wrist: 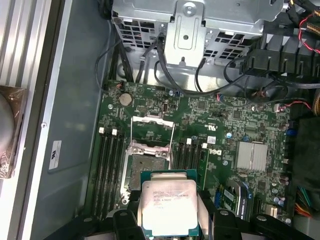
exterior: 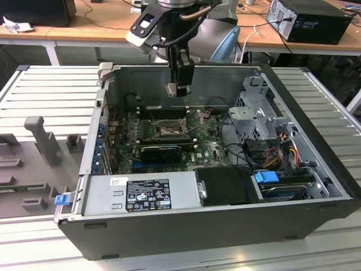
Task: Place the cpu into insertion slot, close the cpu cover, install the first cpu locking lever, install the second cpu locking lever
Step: 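Place the cpu into insertion slot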
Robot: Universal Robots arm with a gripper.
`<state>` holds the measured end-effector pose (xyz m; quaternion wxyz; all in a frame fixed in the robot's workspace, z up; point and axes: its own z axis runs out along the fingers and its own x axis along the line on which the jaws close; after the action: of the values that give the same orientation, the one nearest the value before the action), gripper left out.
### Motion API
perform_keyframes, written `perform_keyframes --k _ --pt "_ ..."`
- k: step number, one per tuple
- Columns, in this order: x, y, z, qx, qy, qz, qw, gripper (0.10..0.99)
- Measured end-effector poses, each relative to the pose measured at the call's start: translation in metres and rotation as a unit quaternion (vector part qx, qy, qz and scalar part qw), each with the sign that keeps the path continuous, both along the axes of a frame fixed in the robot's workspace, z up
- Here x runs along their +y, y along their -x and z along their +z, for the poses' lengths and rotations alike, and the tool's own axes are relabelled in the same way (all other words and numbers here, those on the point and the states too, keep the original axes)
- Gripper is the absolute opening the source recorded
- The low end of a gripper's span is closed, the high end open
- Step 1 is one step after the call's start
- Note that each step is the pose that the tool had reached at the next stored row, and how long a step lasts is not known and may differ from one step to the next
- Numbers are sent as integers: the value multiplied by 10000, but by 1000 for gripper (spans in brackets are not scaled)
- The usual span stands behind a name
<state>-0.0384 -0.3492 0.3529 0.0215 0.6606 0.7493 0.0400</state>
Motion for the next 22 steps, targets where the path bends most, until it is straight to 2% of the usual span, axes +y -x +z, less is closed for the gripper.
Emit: perform_keyframes --k 10,22 --pt "0 0 -5 0 0 -120 9999 529" --pt "0 0 -60 3 10 -228 9997 529"
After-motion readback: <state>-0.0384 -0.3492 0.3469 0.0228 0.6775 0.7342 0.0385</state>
